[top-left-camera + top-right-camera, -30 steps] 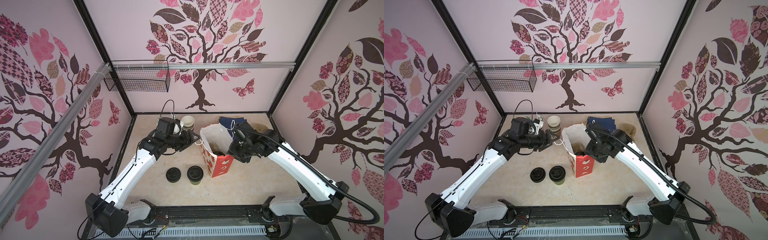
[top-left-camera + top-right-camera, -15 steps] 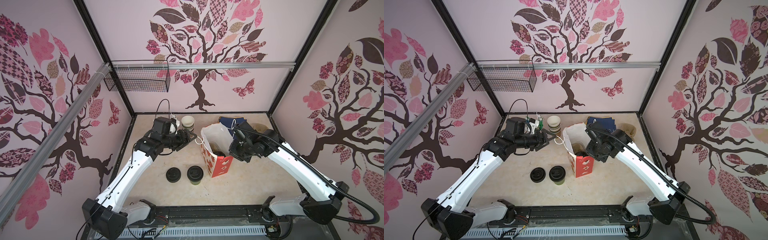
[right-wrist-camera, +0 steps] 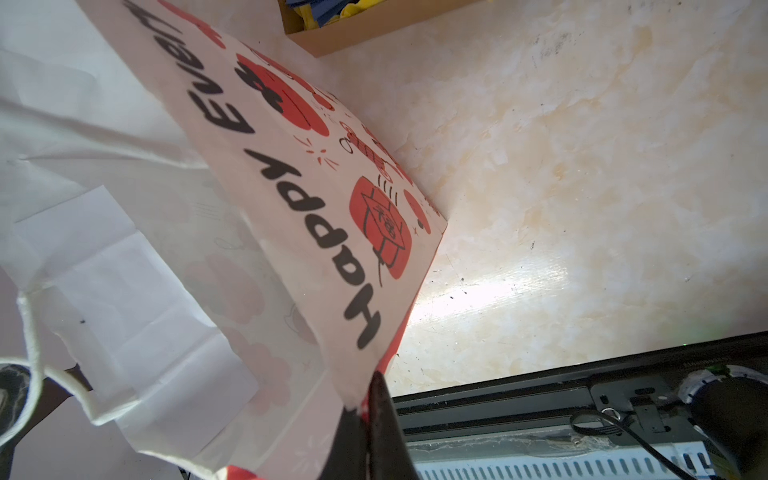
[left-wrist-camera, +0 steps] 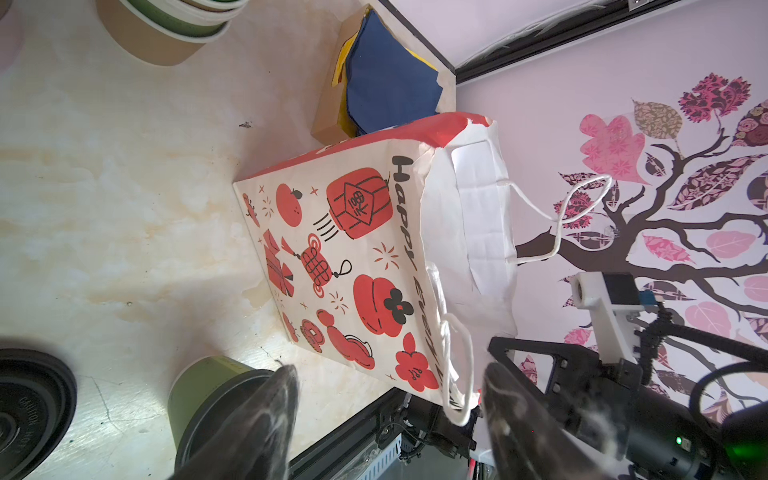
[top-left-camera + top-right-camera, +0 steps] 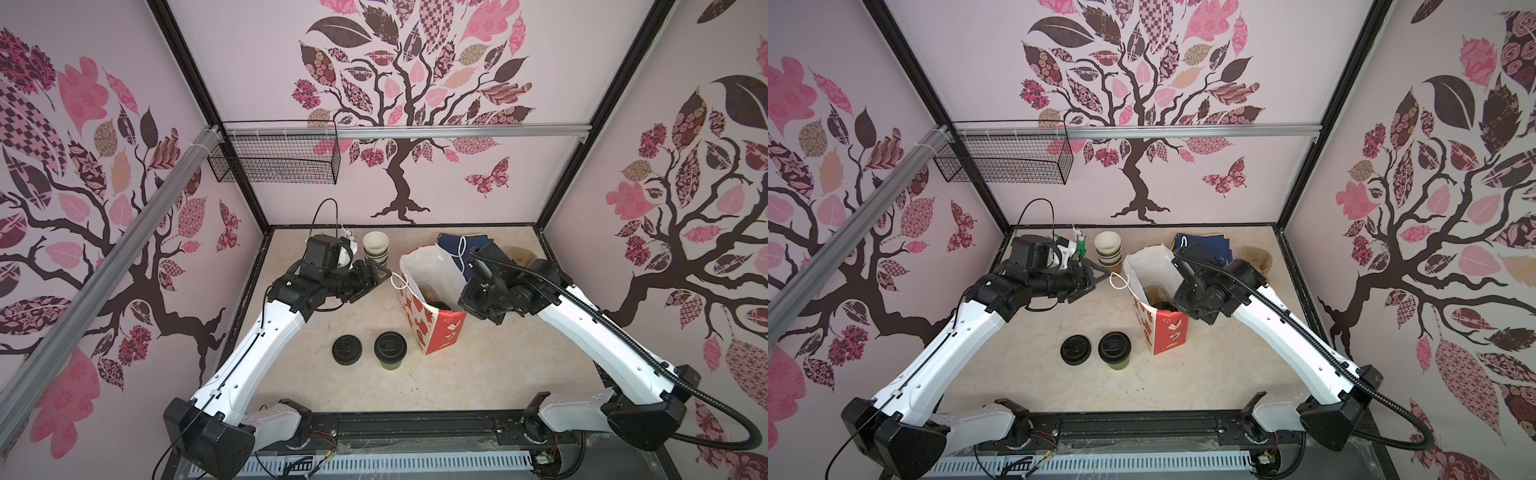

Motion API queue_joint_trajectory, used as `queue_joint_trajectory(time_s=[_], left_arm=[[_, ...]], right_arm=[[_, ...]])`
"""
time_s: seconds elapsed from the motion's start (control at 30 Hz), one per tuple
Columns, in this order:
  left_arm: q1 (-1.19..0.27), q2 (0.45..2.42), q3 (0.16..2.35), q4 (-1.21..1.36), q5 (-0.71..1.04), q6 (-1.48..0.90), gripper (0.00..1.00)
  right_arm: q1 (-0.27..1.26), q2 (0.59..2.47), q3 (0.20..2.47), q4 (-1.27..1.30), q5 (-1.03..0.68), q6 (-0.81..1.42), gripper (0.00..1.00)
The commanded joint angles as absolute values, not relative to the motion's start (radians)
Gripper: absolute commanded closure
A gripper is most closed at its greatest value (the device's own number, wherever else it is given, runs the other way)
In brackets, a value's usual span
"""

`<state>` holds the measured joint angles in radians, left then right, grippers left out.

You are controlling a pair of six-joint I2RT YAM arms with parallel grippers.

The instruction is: Pack the takeout coffee

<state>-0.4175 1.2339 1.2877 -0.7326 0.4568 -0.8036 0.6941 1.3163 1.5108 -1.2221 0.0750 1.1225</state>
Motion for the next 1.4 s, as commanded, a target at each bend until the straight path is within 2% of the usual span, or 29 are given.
queue_joint_trajectory(time_s=[0.0,0.17,0.3,0.5,0.63,0.83,1.0,1.2,1.37], left_arm=[[-0.413,1.252,1.382,-0.794,0.422,-0.691,0.27],[-0.413,1.286,1.464,-0.855,0.387,-0.584,0.27],[-0.426,1.325,1.531,-0.893,0.372,-0.500,0.27],[-0.493,1.474,1.718,-1.095,0.254,-0.275,0.27],[-0.520,1.538,1.768,-1.147,0.217,-0.206,0.26],[-0.534,1.596,1.785,-1.135,0.350,-0.194,0.26],[-0.550,1.665,1.841,-1.135,0.365,-0.199,0.26],[-0.600,1.747,1.959,-1.187,0.259,-0.161,0.29],[-0.616,1.801,2.013,-1.233,0.153,-0.154,0.35]], right_arm=[[0.664,1.278,1.531,-1.308,0.094,1.258,1.00],[0.633,1.270,1.597,-1.282,0.068,0.967,0.97],[0.607,1.300,1.658,-1.329,0.036,0.830,0.97],[0.509,1.348,1.701,-1.347,-0.071,0.697,1.00],[0.457,1.364,1.697,-1.344,-0.120,0.638,1.00],[0.411,1.381,1.695,-1.347,-0.134,0.582,0.99],[0.404,1.402,1.698,-1.351,-0.113,0.552,0.98],[0.397,1.416,1.700,-1.339,-0.077,0.549,0.97],[0.395,1.422,1.707,-1.336,-0.059,0.555,0.94]])
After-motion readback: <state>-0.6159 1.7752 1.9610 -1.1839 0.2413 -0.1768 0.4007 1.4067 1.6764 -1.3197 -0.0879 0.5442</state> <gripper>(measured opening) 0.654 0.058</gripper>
